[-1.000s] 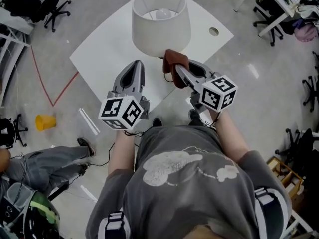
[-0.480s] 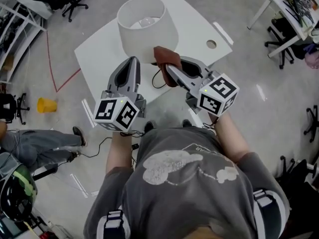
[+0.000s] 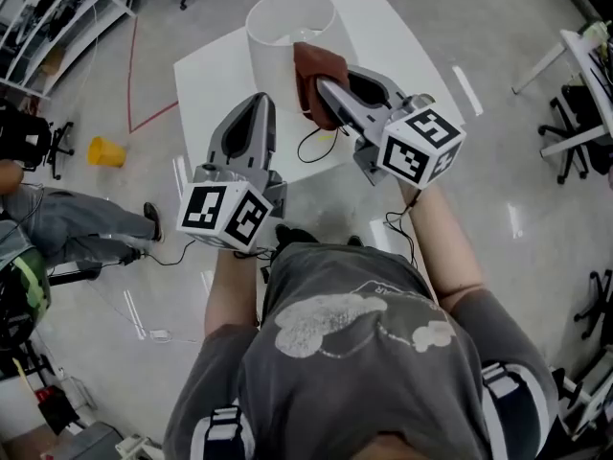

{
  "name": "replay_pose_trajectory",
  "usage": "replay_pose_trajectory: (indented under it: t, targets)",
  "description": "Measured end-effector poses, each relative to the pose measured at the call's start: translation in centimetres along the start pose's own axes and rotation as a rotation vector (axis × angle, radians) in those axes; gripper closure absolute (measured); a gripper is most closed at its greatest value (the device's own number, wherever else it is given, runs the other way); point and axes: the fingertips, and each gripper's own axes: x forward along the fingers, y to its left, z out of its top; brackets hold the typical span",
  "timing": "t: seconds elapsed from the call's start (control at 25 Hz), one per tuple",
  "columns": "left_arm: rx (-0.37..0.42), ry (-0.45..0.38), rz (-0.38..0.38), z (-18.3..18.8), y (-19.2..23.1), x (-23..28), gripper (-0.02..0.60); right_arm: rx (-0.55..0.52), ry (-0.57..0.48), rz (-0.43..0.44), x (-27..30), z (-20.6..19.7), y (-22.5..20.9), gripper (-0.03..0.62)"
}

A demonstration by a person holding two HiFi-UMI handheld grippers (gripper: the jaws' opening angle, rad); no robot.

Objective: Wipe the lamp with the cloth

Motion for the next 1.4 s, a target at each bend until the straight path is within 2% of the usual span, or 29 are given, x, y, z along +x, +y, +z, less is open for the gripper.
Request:
replay_pose_trajectory:
  t: [0.24, 0.4, 0.76, 0.88, 1.0, 1.16, 1.4]
  targets:
    - [-0.032, 0.076, 0.015, -2.7, 1.6, -0.3, 0.574, 0.063, 0.032, -0.064, 0.0, -2.6, -2.2, 0.508]
    - [-0.056, 0.136, 0.017, -6.5, 2.4, 0.0, 0.574, 0.116, 0.074, -0.134, -1.4, -6.4, -4.3, 0.508]
    - [-0.1, 0.233, -0.052, -9.7, 4.1, 1.6, 0.574, 0.174, 0.15, -0.301, -2.5, -9.5, -7.5, 0.508]
    - [-0.106, 0.212, -0.069, -9.3, 4.0, 2.5, 0.574, 0.175, 0.145, -0.322, -3.0, -9.1, -7.9, 0.508]
    - [-0.079, 0.135, -0.091, -6.2, 3.4, 3.4, 0.574, 0.175, 0.12, -0.319, -4.2, -7.9, -7.3, 0.508]
    - [0.001, 0.059, -0.128, -2.5, 3.1, 4.5, 0.574, 0.125, 0.068, -0.299, -4.7, -4.9, -6.3, 0.508]
    - [0.009, 0.017, -0.122, -0.9, 3.1, 4.9, 0.574, 0.048, -0.024, -0.242, -3.6, 0.5, -6.3, 0.508]
